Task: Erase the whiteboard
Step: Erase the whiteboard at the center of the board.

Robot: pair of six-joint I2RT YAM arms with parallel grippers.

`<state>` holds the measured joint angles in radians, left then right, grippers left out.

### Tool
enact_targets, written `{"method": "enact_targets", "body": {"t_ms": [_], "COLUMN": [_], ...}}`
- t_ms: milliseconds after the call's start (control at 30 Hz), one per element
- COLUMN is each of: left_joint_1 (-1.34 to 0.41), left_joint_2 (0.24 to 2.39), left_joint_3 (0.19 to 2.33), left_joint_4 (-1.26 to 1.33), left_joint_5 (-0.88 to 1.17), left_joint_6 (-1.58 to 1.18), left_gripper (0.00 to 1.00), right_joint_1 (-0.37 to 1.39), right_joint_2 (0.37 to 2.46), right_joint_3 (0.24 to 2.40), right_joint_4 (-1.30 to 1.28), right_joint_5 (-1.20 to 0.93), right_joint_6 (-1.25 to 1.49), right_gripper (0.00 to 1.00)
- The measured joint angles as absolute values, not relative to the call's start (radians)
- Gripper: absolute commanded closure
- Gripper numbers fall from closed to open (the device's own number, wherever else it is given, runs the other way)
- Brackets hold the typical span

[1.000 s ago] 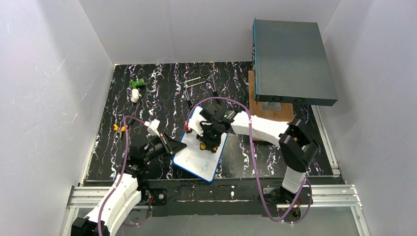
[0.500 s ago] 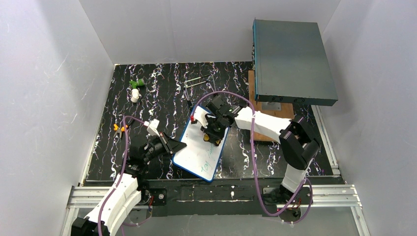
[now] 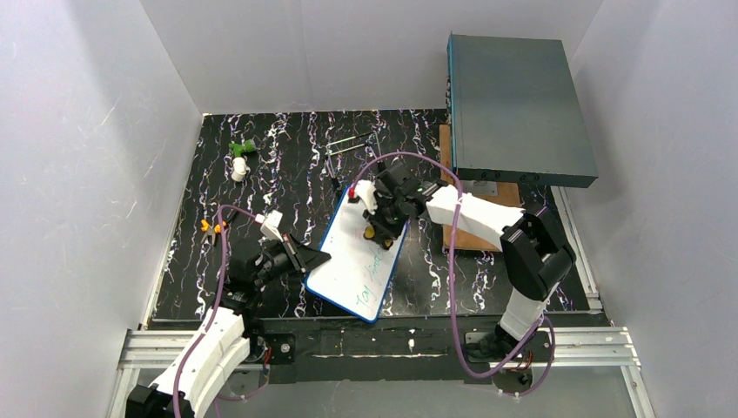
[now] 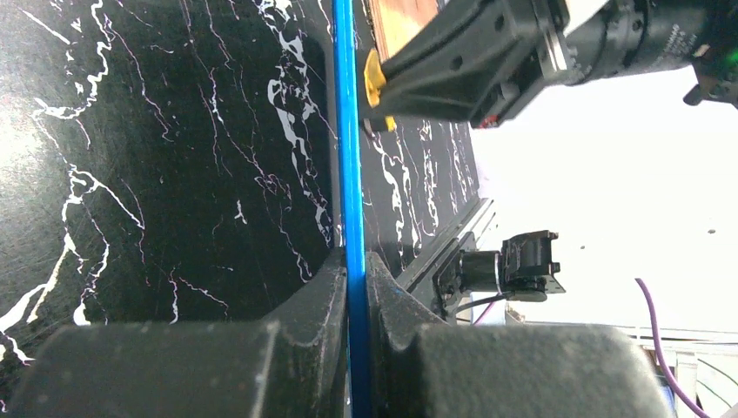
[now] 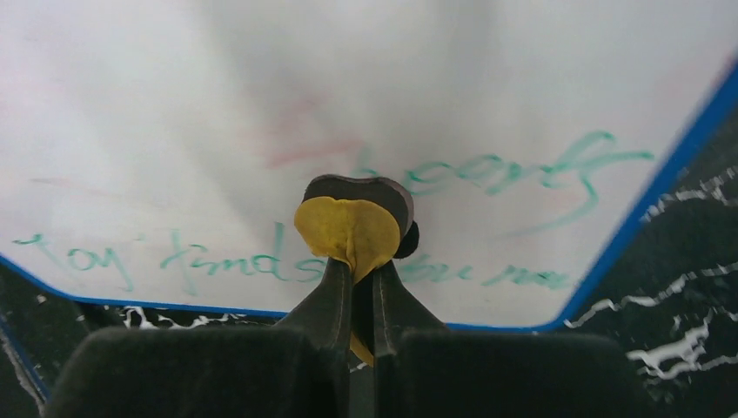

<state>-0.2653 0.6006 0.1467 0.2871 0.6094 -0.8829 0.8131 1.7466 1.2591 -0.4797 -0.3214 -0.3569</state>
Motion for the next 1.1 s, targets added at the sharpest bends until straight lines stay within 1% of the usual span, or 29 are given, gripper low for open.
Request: {"method": "enact_targets", "body": {"t_ms": [67, 167, 333, 433, 567, 667, 733, 900, 1000, 1100], "left_joint_1": [-0.266, -0.266, -0.266, -0.266, -0.265, -0.265, -0.265, -0.268, -0.270, -0.269], "left_joint_2": [0.601, 0.603, 0.603, 0.603, 0.602, 0.609, 0.635, 0.764, 0.838, 0.863], "left_joint_3": [0.147, 0.147, 0.147, 0.147, 0.147, 0.151, 0.169, 0.216, 0.236, 0.249], "left_joint_4": [0.287, 0.287, 0.272, 0.266, 0.261, 0.260, 0.260, 0.304, 0.339, 0.348], "left_joint_5": [0.613, 0.614, 0.620, 0.619, 0.615, 0.606, 0.607, 0.650, 0.675, 0.682], "left_joint_6": [-0.884, -0.888, -0.890, -0.889, -0.882, -0.881, -0.879, -0.903, -0.925, -0.935], "left_gripper": [1.00, 1.00, 1.00, 1.00, 1.00, 1.00, 1.00, 1.00, 1.00, 1.00], "right_joint_1": [0.775, 0.767, 0.826, 0.897, 0.934, 0.893, 0.834, 0.706, 0.706, 0.709], "right_joint_2": [1.747, 1.747, 1.747, 1.743, 1.741, 1.741, 1.741, 1.741, 1.741, 1.741], "right_joint_3": [1.248, 1.246, 1.246, 1.246, 1.247, 1.247, 1.246, 1.228, 1.227, 1.227], "right_joint_4": [-0.467, -0.469, -0.484, -0.506, -0.502, -0.478, -0.448, -0.385, -0.384, -0.385], "right_joint_5": [-0.307, -0.310, -0.377, -0.413, -0.389, -0.356, -0.313, -0.224, -0.208, -0.227], "right_joint_6": [-0.344, -0.344, -0.385, -0.416, -0.396, -0.346, -0.311, -0.270, -0.266, -0.269], "right_gripper": [0.99, 0.99, 0.99, 0.99, 0.99, 0.99, 0.99, 0.99, 0.99, 0.99]}}
